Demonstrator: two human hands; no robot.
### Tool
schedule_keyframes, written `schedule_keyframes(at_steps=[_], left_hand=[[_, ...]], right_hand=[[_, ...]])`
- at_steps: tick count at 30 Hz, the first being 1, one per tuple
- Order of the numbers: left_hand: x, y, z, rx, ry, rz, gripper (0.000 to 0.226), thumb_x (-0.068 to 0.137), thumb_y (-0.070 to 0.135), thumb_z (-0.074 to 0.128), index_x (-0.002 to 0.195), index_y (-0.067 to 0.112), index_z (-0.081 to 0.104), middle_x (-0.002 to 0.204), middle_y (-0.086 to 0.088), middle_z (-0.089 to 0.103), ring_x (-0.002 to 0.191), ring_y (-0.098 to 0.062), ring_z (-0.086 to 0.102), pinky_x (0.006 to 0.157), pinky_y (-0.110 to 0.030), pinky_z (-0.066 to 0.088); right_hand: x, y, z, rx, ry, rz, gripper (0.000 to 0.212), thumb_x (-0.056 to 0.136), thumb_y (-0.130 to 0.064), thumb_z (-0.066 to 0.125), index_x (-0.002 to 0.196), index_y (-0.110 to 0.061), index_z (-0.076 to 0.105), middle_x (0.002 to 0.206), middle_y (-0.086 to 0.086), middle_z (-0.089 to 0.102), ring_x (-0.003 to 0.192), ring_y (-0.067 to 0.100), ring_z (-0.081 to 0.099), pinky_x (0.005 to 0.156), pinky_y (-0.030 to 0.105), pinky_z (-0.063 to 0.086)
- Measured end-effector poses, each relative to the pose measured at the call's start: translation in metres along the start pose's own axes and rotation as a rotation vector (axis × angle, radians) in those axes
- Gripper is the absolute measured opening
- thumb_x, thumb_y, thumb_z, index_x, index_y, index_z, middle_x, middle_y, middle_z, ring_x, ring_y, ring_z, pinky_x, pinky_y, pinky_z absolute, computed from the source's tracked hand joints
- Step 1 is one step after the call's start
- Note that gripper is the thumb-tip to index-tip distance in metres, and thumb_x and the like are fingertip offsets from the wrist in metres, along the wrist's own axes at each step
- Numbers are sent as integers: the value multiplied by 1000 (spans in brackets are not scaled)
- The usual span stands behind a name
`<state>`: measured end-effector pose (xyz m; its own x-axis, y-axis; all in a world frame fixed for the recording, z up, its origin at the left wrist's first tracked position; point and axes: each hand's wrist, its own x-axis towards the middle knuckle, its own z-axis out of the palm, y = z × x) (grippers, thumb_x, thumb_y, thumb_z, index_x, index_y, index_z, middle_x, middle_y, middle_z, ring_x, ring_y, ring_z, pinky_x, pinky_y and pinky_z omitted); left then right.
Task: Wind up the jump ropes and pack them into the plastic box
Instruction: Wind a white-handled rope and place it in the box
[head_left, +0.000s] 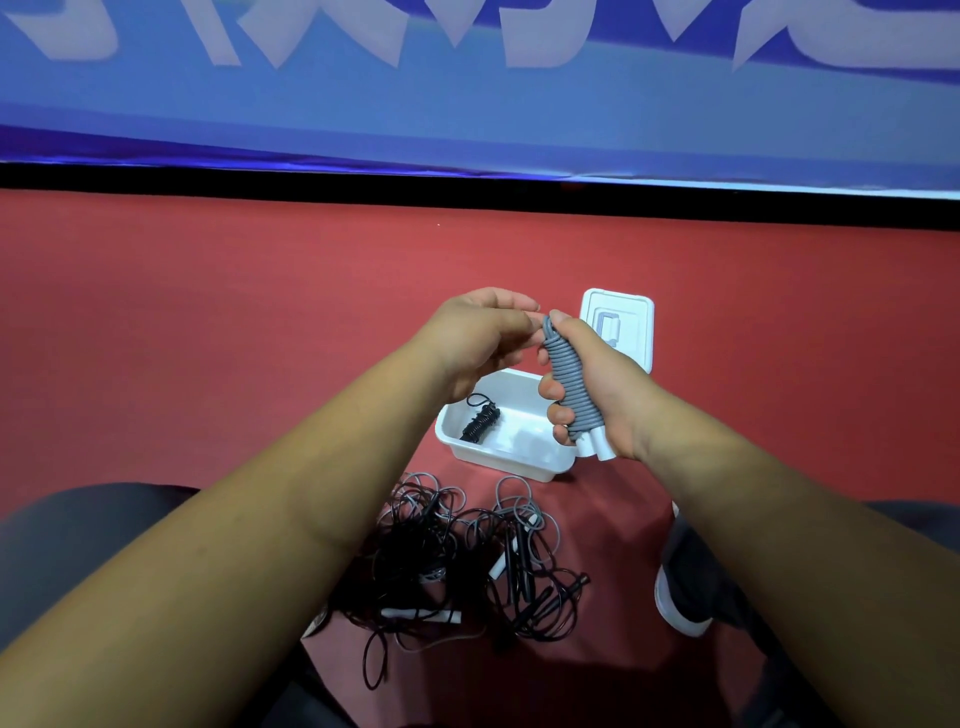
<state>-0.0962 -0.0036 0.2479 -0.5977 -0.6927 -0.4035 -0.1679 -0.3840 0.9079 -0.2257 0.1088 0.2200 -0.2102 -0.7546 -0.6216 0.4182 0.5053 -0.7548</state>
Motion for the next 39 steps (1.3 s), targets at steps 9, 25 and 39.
schedule_keyframes(at_steps=[9,25,39], left_hand=[[2,0,-4,439,94,191,18,85,2,77,101,6,70,93,-12,79,85,-30,77,86,-51,61],[10,6,-15,1008,21,183,28,84,26,69,82,-1,72,67,-17,61,60,-20,47,61,-32,43],[26,-15,-29,904,39,179,10,95,17,69,98,14,78,85,-7,71,71,-17,55,65,-27,43]], right_hand=[[4,5,1,21,-23,23,63,85,-83,63,107,-24,70,74,2,58,53,20,47,62,30,44],[22,16,-10,-525,306,-372,33,83,-35,85,105,-42,62,78,4,59,58,21,60,50,31,48],[27,18,-9,-623,391,-362,53,82,-42,89,115,-21,54,100,2,67,78,18,64,56,27,45]])
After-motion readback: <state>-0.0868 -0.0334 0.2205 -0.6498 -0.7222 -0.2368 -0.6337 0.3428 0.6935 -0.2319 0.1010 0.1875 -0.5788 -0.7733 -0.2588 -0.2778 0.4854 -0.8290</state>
